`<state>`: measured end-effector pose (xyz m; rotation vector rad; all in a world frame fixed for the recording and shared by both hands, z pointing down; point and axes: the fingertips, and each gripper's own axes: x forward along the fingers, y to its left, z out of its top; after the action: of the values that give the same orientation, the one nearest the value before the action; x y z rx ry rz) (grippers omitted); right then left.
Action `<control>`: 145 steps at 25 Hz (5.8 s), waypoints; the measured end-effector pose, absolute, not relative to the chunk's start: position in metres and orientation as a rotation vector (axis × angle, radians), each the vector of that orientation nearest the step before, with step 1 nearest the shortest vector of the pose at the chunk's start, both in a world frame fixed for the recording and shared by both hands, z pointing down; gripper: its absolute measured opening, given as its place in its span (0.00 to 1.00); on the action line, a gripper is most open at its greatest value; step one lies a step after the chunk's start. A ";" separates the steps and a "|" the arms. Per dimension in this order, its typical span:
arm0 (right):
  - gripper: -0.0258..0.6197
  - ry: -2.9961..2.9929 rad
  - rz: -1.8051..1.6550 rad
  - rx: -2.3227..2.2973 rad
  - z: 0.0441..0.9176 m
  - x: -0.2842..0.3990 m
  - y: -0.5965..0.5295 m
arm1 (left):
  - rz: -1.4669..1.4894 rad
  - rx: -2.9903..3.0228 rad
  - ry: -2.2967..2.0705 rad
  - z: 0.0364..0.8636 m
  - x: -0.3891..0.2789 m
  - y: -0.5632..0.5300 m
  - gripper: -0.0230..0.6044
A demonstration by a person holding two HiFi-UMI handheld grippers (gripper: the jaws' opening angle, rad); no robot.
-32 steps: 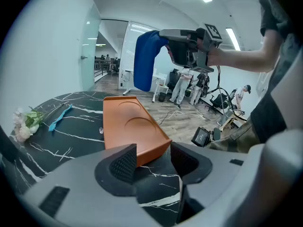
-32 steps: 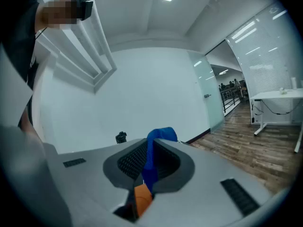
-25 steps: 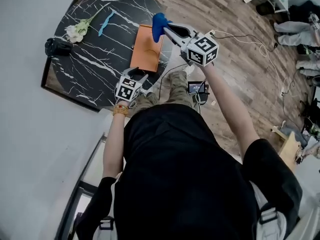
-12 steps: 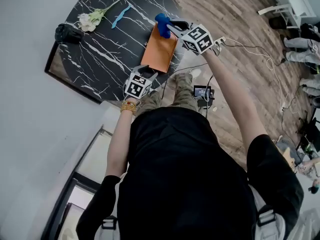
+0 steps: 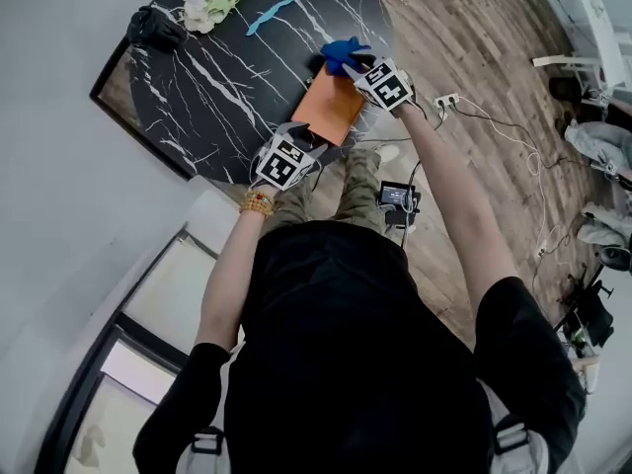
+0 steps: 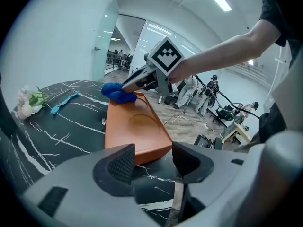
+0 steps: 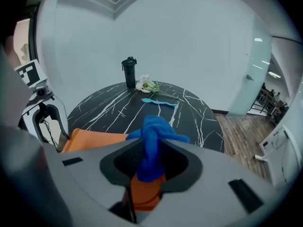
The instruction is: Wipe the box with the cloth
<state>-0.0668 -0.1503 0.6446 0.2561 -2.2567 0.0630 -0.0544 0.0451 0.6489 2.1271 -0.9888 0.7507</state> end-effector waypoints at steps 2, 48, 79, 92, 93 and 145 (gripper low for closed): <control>0.25 -2.262 0.029 0.206 0.645 -0.071 -0.145 | 0.753 2.125 -1.000 0.648 -0.055 0.045 0.43; 0.27 -2.183 0.182 -0.187 0.659 -0.117 0.005 | 0.689 2.075 -1.103 0.658 -0.072 0.071 0.49; 0.15 -2.135 0.047 0.176 0.660 -0.044 -0.157 | 0.747 2.123 -1.092 0.659 -0.054 0.060 0.49; 0.15 -2.106 0.114 0.120 0.665 -0.050 -0.152 | 0.788 2.118 -1.073 0.655 -0.056 0.059 0.48; 0.15 -2.101 0.124 0.114 0.665 -0.050 -0.152 | 0.795 2.115 -1.072 0.655 -0.056 0.060 0.48; 0.15 -2.157 0.317 -0.106 0.664 -0.064 0.020 | 0.836 2.164 -1.057 0.653 -0.059 0.058 0.45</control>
<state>-0.0637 0.0204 0.6640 -0.1057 -2.1572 0.3173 -0.0588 0.0579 0.6531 2.1636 -1.0571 0.8361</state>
